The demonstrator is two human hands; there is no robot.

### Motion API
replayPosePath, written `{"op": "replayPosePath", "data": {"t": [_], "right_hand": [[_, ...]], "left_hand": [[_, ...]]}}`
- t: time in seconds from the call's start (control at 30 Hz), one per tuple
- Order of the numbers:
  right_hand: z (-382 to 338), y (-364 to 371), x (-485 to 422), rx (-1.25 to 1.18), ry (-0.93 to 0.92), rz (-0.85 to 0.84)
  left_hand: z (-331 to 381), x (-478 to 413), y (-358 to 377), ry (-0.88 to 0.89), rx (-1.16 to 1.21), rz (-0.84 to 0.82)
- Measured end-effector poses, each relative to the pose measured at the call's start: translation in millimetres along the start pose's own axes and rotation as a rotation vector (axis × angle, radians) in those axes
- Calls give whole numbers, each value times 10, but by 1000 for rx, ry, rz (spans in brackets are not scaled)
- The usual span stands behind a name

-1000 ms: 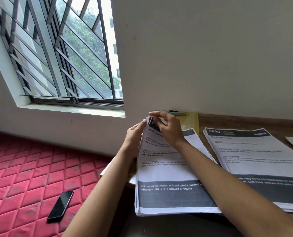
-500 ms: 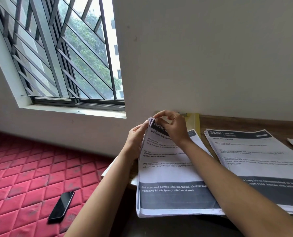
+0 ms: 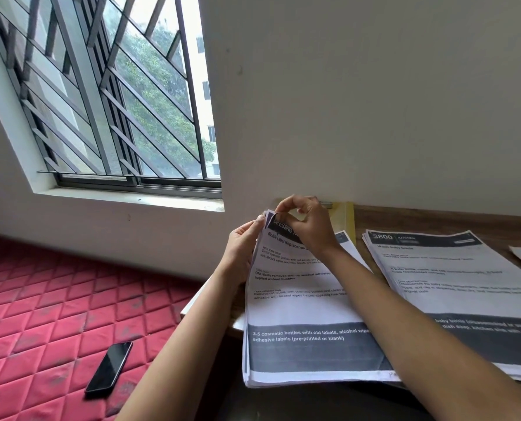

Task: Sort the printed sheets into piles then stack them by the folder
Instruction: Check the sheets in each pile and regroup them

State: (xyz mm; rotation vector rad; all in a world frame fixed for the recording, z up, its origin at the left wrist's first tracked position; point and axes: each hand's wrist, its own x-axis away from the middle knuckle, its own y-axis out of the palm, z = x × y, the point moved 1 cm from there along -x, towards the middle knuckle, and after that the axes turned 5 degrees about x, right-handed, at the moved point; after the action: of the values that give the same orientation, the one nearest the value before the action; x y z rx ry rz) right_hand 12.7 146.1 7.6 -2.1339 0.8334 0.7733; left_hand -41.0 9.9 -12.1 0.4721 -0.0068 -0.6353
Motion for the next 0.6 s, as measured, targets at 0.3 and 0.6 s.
{"op": "replayPosePath", "data": {"t": [0.3,0.6], "right_hand": [[-112,-50,-107,31,29,-116],[-149,-92,-181,83,66,-135]], "left_hand": [[1,-3,-19,11,14,9],[-23,-13,-28,22,22,-2]]}}
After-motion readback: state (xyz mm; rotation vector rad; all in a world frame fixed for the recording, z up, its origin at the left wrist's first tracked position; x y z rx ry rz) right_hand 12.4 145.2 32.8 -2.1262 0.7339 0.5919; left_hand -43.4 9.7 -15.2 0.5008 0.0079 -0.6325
